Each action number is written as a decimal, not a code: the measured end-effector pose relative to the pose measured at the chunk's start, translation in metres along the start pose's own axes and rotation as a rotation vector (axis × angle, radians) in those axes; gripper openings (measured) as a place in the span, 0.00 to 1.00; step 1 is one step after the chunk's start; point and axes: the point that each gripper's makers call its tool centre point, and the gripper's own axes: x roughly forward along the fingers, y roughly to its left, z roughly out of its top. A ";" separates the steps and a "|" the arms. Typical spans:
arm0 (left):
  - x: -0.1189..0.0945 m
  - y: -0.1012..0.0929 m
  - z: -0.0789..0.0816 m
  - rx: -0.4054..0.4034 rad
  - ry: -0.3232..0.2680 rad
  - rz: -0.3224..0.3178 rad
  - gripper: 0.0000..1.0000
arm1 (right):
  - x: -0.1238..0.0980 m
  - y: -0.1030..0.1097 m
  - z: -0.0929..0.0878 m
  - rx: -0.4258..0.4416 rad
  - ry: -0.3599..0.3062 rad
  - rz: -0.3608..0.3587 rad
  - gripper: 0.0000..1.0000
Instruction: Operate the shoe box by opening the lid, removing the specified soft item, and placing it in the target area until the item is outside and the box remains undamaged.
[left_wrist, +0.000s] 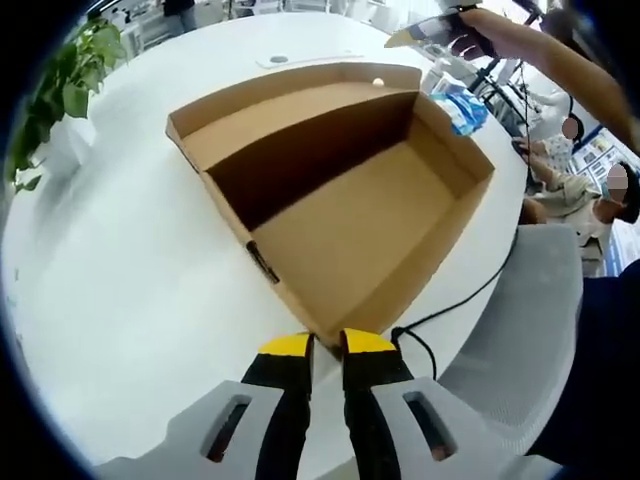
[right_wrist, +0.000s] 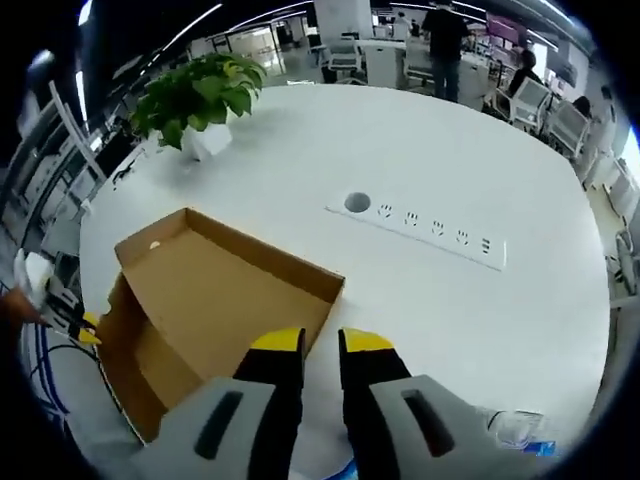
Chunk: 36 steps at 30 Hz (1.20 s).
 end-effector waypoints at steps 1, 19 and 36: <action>0.000 0.000 0.000 -0.003 -0.003 -0.002 0.07 | 0.004 -0.001 0.000 0.004 0.004 -0.004 0.11; 0.000 0.001 0.001 -0.033 -0.022 -0.012 0.07 | 0.031 0.001 -0.028 0.063 0.151 -0.017 0.09; 0.001 0.002 0.001 -0.050 -0.030 -0.001 0.07 | 0.028 0.005 -0.029 0.010 0.188 -0.014 0.00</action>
